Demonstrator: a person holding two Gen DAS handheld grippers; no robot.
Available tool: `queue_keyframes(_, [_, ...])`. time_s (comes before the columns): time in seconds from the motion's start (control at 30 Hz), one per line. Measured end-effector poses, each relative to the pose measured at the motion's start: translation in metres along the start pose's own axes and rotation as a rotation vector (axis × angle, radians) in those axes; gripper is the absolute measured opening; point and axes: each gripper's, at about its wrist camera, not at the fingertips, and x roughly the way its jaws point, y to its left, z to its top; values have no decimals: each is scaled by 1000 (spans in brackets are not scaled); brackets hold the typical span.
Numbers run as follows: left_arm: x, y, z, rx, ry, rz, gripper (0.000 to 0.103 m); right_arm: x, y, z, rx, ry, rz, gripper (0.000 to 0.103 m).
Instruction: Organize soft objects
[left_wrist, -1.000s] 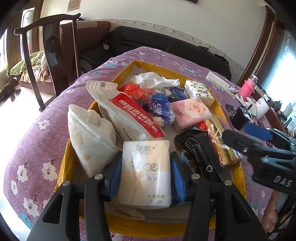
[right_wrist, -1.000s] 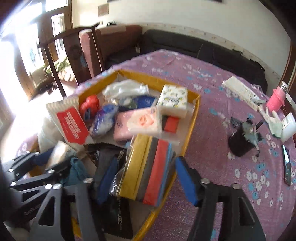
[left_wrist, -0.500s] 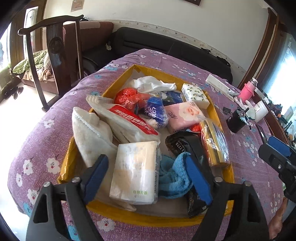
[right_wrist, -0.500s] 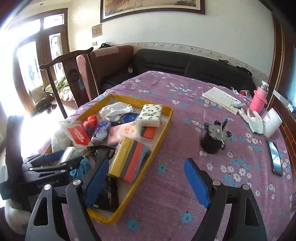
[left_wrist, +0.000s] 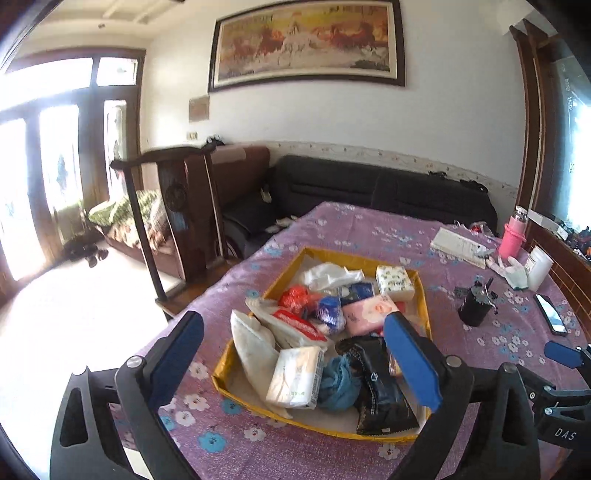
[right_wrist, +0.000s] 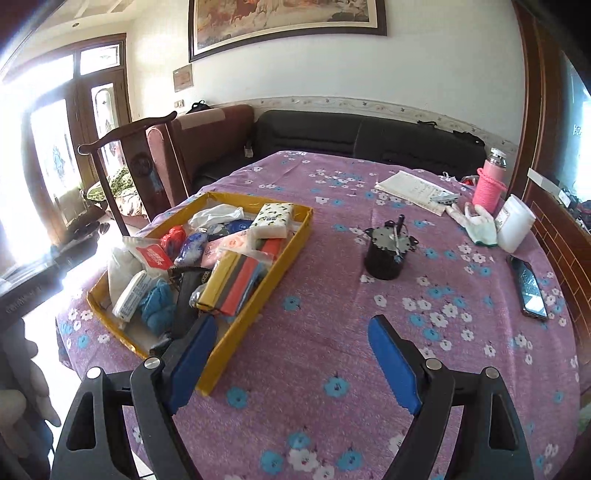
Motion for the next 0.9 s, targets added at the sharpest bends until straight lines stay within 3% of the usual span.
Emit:
queue_keyframes(0.17, [-69,-18,4,34,-283,127,103,-24,-10,-10,12,-48,-18,91])
queue_keyframes(0.27, [-80,-36,-3,104,-324,186,103,-34,-15,-19,20,-63,-16,92])
queue_keyframes(0.4, [-66,-58,-13,199,-224,156,103,-41,-14,-30,9,-65,-17,92])
queue_keyframes(0.5, [-48,-62,-18,156,-102,48,103,-40,-9,-36,-29,-57,-27,93])
queue_keyframes(0.63, [-20,-62,-25,93,29,-19,103,-31,3,-45,-108,-30,-64,94])
queue_keyframes(0.8, [5,-58,-37,31,160,-65,103,-17,10,-49,-147,-3,-71,94])
queue_keyframes(0.9, [14,-53,-40,8,201,-62,103,-9,11,-45,-148,9,-65,94])
